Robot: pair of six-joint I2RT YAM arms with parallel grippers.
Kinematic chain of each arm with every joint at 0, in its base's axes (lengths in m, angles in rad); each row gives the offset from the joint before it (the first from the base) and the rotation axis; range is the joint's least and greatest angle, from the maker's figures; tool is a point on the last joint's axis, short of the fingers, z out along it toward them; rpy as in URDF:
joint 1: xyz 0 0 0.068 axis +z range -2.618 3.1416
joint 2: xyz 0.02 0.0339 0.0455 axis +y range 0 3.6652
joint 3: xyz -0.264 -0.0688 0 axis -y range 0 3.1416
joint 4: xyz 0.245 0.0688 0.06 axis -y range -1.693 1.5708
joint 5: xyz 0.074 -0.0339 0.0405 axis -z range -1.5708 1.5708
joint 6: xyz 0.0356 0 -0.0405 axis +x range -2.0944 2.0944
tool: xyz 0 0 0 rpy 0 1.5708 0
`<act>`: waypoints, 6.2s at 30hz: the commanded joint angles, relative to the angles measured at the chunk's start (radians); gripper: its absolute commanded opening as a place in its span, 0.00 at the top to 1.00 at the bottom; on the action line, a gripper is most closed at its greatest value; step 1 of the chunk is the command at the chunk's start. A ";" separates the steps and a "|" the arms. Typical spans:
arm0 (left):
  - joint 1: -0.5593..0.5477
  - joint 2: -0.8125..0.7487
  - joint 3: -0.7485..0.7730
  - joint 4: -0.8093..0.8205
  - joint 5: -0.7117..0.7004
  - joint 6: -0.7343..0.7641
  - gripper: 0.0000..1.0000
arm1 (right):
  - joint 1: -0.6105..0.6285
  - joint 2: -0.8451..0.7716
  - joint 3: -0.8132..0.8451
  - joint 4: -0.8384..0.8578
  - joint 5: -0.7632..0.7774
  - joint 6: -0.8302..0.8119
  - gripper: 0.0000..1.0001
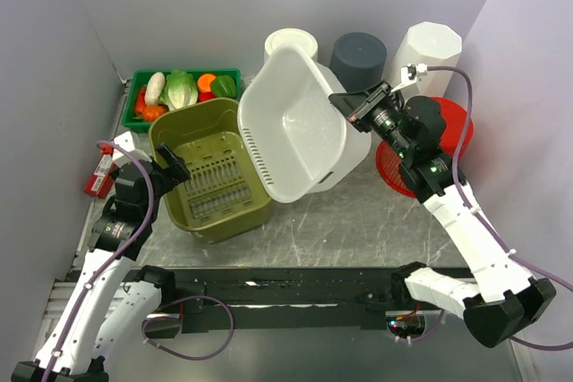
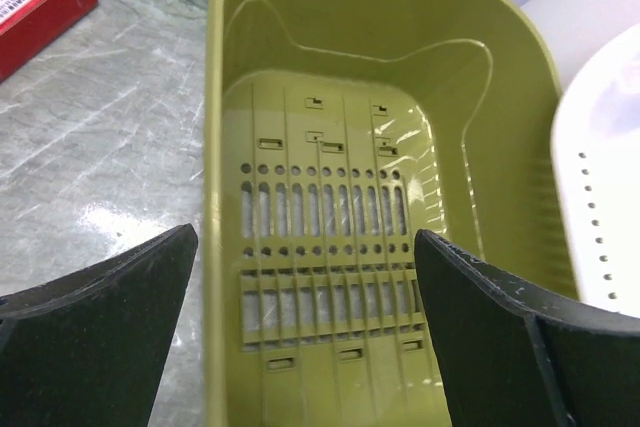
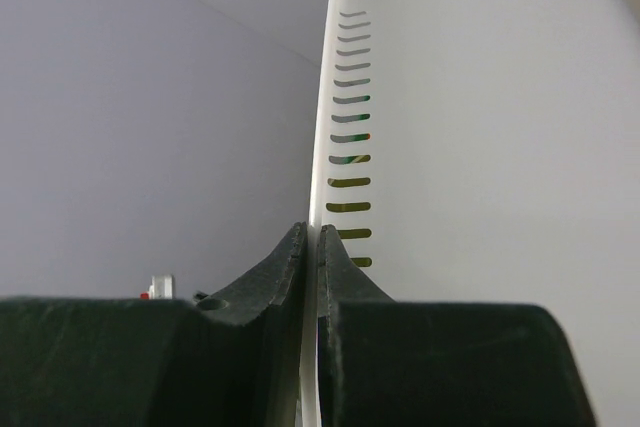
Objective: Turn the large container upside down
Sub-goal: Move the container to the center of the board, then turn the container upside down at the center of the board.
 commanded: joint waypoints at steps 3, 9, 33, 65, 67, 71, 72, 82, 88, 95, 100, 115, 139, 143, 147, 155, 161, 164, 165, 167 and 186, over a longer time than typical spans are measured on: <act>-0.002 -0.034 0.009 0.018 -0.049 -0.002 0.04 | 0.066 -0.023 -0.026 0.160 -0.014 0.070 1.00; -0.003 -0.042 0.008 0.020 -0.058 -0.006 0.04 | 0.143 0.005 0.003 0.158 0.028 0.050 1.00; -0.002 -0.030 0.011 0.018 -0.044 -0.007 0.04 | 0.009 -0.127 0.097 -0.069 0.117 -0.134 1.00; -0.002 -0.008 0.011 0.020 -0.023 0.001 0.04 | -0.023 -0.119 0.124 -0.431 0.255 -0.501 1.00; -0.003 -0.008 0.013 0.021 -0.021 -0.001 0.04 | -0.017 -0.110 0.124 -0.446 0.255 -0.521 1.00; -0.002 -0.008 0.011 0.021 -0.023 0.001 0.04 | 0.009 -0.101 0.117 -0.464 0.273 -0.553 1.00; -0.002 -0.005 0.011 0.023 -0.021 0.001 0.04 | 0.018 -0.099 0.120 -0.469 0.297 -0.570 1.00; -0.002 0.005 0.013 0.021 -0.017 0.002 0.04 | 0.239 -0.014 0.147 -0.585 0.523 -0.683 1.00; -0.002 0.007 0.013 0.023 -0.017 0.002 0.04 | 0.345 0.017 0.133 -0.612 0.660 -0.715 1.00; -0.002 0.010 0.011 0.023 -0.017 0.002 0.04 | 0.501 0.105 0.132 -0.647 0.822 -0.760 1.00; -0.002 0.012 0.013 0.021 -0.017 0.002 0.04 | 0.577 0.209 0.163 -0.716 0.904 -0.728 1.00; -0.002 0.012 0.013 0.021 -0.011 0.002 0.04 | 0.543 0.249 0.138 -0.748 0.710 -0.561 0.86; -0.003 0.002 0.013 0.021 -0.012 0.004 0.04 | 0.543 0.241 0.273 -0.836 0.961 -0.614 1.00; -0.002 0.001 0.013 0.021 -0.011 0.004 0.04 | 0.543 0.226 0.317 -0.878 1.072 -0.663 1.00; -0.002 0.002 0.013 0.020 -0.009 0.004 0.04 | 0.546 0.234 0.354 -0.928 1.143 -0.715 1.00; -0.002 0.004 0.013 0.021 -0.006 0.004 0.04 | 0.561 0.287 0.374 -0.972 1.256 -0.786 1.00; -0.002 0.004 0.013 0.020 -0.009 0.004 0.04 | 0.594 0.316 0.338 -0.943 1.264 -0.808 1.00; -0.002 0.005 0.013 0.021 -0.008 0.004 0.04 | 0.618 0.344 0.330 -0.954 1.253 -0.774 1.00; -0.003 0.007 0.014 0.021 -0.008 0.004 0.04 | 0.624 0.353 0.325 -0.958 1.255 -0.769 1.00; -0.002 0.009 0.014 0.021 -0.003 0.005 0.04 | 0.644 0.382 0.330 -0.975 1.266 -0.748 1.00; -0.002 0.007 0.013 0.020 -0.009 0.002 0.04 | 0.742 0.502 0.347 -0.891 1.077 -0.725 1.00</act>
